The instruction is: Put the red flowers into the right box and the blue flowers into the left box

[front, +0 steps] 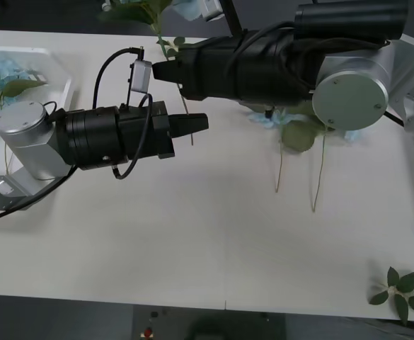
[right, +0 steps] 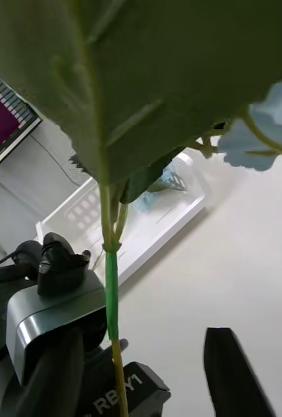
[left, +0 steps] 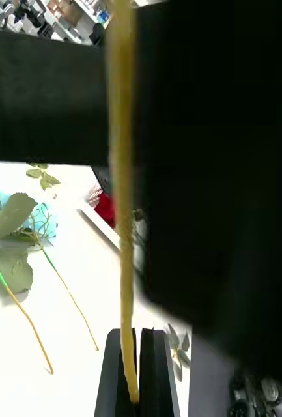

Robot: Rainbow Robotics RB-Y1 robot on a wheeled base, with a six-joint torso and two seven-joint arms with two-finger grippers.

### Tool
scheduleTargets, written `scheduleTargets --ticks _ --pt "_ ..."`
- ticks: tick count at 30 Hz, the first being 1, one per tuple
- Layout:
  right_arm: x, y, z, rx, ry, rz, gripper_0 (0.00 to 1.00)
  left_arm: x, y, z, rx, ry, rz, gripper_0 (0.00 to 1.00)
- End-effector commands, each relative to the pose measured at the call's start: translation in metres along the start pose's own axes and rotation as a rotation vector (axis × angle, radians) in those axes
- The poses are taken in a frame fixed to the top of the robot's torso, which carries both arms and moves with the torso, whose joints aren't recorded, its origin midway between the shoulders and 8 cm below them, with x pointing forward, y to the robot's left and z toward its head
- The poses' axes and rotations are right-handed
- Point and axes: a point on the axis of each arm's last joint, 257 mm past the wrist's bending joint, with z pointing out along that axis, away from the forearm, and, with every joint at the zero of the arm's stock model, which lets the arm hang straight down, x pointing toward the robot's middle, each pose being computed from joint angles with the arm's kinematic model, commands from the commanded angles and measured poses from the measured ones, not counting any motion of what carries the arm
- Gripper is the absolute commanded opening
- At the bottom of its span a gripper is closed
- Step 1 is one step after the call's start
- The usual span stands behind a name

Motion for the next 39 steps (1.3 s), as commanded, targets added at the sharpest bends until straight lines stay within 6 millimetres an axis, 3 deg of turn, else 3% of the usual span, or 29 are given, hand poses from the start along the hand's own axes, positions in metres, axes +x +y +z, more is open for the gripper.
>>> scheduleTargets --ticks 1,9,13,17,20,24,27,30,31,32,35,39 --pt "-0.021 0.008 -0.005 -0.01 -0.041 -0.009 1.0 -0.021 -0.012 0.006 0.026 -0.017 0.005 0.0" --pt "-0.024 0.002 -0.009 0.004 -0.047 -0.024 1.0 -0.02 -0.012 0.007 0.027 -0.016 0.005 0.0" --pt "-0.027 -0.01 -0.023 0.034 -0.042 -0.037 1.0 -0.021 -0.013 0.006 0.029 -0.016 0.005 0.0" --pt "-0.021 -0.02 -0.059 0.087 0.071 -0.022 1.0 -0.021 -0.014 0.006 0.035 -0.019 0.0 0.0" --pt "-0.018 -0.012 -0.087 0.09 0.16 0.044 1.0 -0.024 -0.012 0.002 0.028 -0.022 -0.008 0.0" --pt "-0.017 -0.006 -0.128 0.106 0.283 0.117 1.0 -0.035 0.004 -0.019 -0.019 -0.032 -0.03 0.0" --pt "-0.007 -0.021 -0.174 0.171 0.392 0.157 1.0 -0.049 0.027 -0.051 -0.091 -0.049 -0.052 0.0" --pt "0.013 -0.054 -0.223 0.281 0.498 0.197 1.0 -0.064 0.059 -0.093 -0.196 -0.059 -0.032 0.0" --pt "0.025 -0.075 -0.249 0.352 0.546 0.231 1.0 -0.07 0.077 -0.12 -0.267 -0.054 -0.018 0.0" --pt "0.032 -0.083 -0.259 0.38 0.57 0.249 1.0 -0.072 0.085 -0.132 -0.295 -0.053 -0.016 0.0" --pt "0.067 -0.122 -0.308 0.519 0.681 0.378 1.0 -0.081 0.122 -0.19 -0.442 -0.037 -0.002 0.0" --pt "0.101 -0.158 -0.342 0.629 0.749 0.528 1.0 -0.09 0.155 -0.251 -0.587 -0.031 0.001 0.0"
